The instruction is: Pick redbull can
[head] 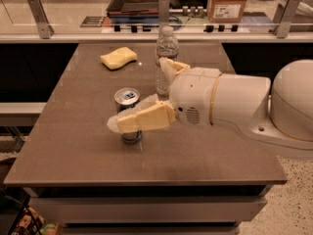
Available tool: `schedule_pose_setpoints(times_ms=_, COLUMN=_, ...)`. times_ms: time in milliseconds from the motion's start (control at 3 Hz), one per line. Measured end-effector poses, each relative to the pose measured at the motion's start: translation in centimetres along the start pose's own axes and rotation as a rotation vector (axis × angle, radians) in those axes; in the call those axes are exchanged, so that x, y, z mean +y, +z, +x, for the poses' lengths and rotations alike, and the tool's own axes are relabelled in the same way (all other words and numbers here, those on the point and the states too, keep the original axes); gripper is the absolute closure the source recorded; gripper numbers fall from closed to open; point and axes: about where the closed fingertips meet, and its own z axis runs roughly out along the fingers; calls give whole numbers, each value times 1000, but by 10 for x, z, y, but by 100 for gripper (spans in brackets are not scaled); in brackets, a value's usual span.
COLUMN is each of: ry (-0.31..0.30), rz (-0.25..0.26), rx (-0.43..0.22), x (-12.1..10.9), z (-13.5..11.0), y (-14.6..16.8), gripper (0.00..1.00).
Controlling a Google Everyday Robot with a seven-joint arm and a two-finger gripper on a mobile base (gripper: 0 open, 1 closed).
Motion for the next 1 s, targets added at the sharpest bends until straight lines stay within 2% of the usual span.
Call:
schedule_pose_setpoints(times_ms=333, ry=-11, rz=14, rx=-36, x=-1, z=12, y=16, gripper=0)
schedule_pose_setpoints(times_ms=1000, ry=-8, rz=-7, rx=-91, x=-1, z=33, y=63, gripper=0)
